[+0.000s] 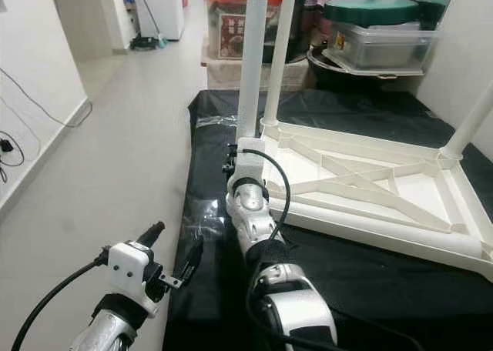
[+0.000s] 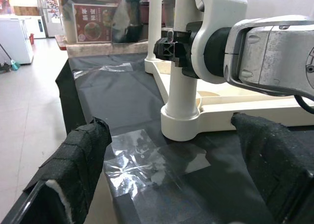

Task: Building children table

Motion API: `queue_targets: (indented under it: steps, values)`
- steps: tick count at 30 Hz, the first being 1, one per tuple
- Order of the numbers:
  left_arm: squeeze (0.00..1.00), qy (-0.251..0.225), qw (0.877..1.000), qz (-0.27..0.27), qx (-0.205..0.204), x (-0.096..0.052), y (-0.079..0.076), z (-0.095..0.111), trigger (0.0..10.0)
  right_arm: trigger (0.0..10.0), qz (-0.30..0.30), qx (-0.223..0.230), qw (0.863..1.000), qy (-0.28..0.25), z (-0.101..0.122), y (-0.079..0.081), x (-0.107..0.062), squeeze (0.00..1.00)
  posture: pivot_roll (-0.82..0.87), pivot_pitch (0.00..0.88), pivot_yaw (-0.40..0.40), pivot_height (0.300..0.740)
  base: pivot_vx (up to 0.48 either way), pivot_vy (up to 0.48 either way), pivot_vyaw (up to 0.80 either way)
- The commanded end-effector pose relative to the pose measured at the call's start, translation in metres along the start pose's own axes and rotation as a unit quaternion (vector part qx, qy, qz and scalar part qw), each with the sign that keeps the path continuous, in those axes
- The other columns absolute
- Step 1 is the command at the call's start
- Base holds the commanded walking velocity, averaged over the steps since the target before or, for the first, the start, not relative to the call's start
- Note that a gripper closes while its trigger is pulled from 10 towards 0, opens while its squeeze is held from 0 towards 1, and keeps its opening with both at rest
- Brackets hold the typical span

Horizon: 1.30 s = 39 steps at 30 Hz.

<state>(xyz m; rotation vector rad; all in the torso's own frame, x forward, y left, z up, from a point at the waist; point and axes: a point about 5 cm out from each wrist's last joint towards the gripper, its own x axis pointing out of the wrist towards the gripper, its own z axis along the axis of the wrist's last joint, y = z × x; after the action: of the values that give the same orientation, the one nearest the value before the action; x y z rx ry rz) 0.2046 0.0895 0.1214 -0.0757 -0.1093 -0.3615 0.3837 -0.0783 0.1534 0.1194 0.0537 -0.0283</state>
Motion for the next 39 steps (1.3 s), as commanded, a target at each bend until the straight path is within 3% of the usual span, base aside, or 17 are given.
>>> queue_targets:
  steps: [1, 4, 5, 11, 12, 15, 22, 31, 39]
  values:
    - [0.00, 0.008, 1.000, 0.002, -0.001, 0.000, 0.001, -0.003, 10.0, 10.0, 0.001, 0.068, 0.998, 0.017, -0.010, 0.002, -0.003, 0.00, 0.02, 0.000, -0.034, 0.740, 0.000, 0.000, 0.00]
    - [0.00, 0.008, 1.000, 0.002, -0.001, 0.000, 0.001, -0.003, 10.0, 10.0, 0.018, 0.067, 0.998, 0.004, -0.006, 0.006, -0.003, 0.00, 0.02, 0.000, -0.034, 0.740, 0.000, 0.000, 0.00]
    - [0.00, 0.008, 1.000, 0.002, -0.001, 0.000, 0.001, -0.003, 10.0, 10.0, 0.039, 0.066, 0.997, -0.013, -0.001, 0.008, -0.003, 1.00, 0.02, 0.000, -0.034, 0.740, 0.000, 0.000, 0.00]
    - [0.00, 0.008, 1.000, 0.003, -0.001, 0.000, 0.001, -0.002, 10.0, 10.0, 0.033, 0.034, 0.998, -0.030, 0.004, -0.002, 0.000, 1.00, 0.02, 0.000, -0.035, 0.740, 0.000, 0.000, 0.00]
    - [0.00, 0.008, 1.000, 0.003, -0.001, 0.000, 0.002, -0.002, 10.0, 10.0, 0.035, 0.022, 0.999, -0.033, 0.004, -0.007, 0.000, 0.00, 0.02, 0.000, -0.033, 0.740, 0.000, 0.000, 0.00]
    - [0.00, 0.008, 1.000, 0.003, -0.001, 0.000, 0.002, -0.002, 10.0, 10.0, 0.046, 0.004, 0.998, -0.043, 0.004, -0.010, -0.001, 0.00, 0.02, 0.000, -0.033, 0.740, 0.000, 0.000, 0.00]
    - [0.00, 0.011, 1.000, 0.005, -0.002, -0.001, 0.002, -0.003, 10.0, 10.0, 0.128, -0.017, 0.989, -0.073, -0.011, -0.022, -0.026, 0.00, 0.01, 0.000, -0.029, 0.740, 0.000, 0.000, 0.00]
    - [0.00, 0.014, 1.000, 0.013, -0.002, 0.000, 0.005, -0.003, 10.0, 10.0, 0.155, -0.037, 0.984, -0.077, -0.018, -0.039, -0.053, 0.00, 0.00, 0.000, -0.026, 0.740, 0.000, 0.000, 0.00]
    - [0.00, 0.049, 0.996, 0.072, -0.006, -0.002, 0.018, -0.011, 10.0, 10.0, 0.167, -0.056, 0.983, -0.046, -0.039, -0.045, -0.077, 0.00, -0.01, 0.000, -0.024, 0.740, 0.000, 0.000, 0.00]
